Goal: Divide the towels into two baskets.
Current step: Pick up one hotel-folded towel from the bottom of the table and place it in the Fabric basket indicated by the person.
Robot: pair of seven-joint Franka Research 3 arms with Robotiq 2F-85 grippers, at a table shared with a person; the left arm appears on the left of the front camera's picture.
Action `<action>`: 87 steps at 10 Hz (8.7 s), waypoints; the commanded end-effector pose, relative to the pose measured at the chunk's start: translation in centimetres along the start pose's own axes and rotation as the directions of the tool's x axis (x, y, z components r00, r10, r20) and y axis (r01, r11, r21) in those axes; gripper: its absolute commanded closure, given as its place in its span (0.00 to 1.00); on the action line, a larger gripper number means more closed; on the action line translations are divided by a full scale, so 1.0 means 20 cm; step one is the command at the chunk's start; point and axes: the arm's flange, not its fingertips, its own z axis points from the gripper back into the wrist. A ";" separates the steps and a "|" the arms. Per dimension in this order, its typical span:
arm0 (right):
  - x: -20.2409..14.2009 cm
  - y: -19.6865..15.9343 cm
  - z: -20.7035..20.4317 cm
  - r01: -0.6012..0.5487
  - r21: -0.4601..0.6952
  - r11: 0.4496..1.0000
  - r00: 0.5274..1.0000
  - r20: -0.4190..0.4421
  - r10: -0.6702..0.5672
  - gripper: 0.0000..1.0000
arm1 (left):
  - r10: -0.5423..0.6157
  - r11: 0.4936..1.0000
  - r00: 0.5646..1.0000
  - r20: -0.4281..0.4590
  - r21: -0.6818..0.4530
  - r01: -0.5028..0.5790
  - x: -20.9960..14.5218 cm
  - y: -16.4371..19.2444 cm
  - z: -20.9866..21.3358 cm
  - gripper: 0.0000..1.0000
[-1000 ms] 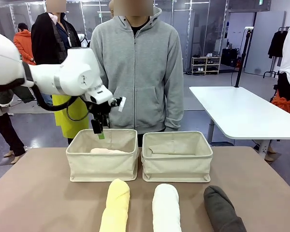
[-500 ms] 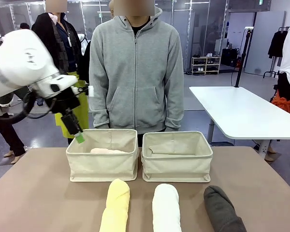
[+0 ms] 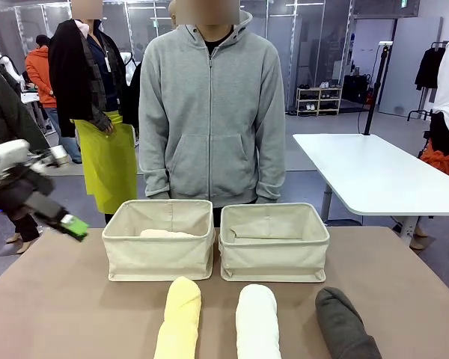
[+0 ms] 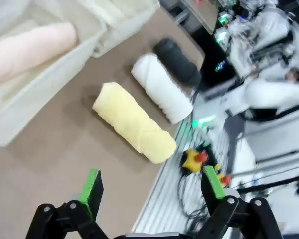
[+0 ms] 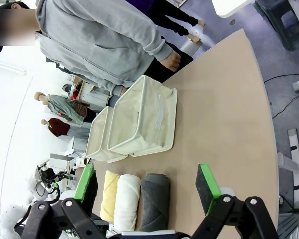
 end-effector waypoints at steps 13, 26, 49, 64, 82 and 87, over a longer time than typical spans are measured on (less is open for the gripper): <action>0.00 0.01 0.00 -0.004 0.010 1.000 1.000 0.006 0.004 0.00 | 0.260 0.965 0.907 0.332 -0.052 -0.258 -0.84 0.28 0.42 0.00; 0.00 0.01 0.00 -0.004 0.010 1.000 1.000 0.006 0.004 0.00 | 0.296 0.955 0.936 0.188 -0.049 -0.292 -0.50 0.17 0.08 0.00; 0.00 0.01 0.00 -0.004 0.010 1.000 1.000 0.006 0.004 0.00 | 0.551 0.792 0.835 -0.007 0.321 -0.520 -0.22 -0.03 -1.44 0.00; 0.00 0.01 0.00 -0.004 0.010 1.000 1.000 0.006 0.004 0.00 | -0.070 0.924 0.937 -0.342 0.332 0.190 0.36 -0.35 -0.62 0.60; 0.00 0.01 0.00 -0.004 0.010 1.000 1.000 0.006 0.004 0.00 | -0.534 0.416 0.214 -0.818 -0.033 0.909 1.25 0.02 -0.80 0.59; 0.00 0.01 0.00 -0.004 0.010 1.000 1.000 0.006 0.004 0.00 | -0.481 0.507 0.247 -0.841 -0.037 0.861 1.38 0.27 -1.01 0.59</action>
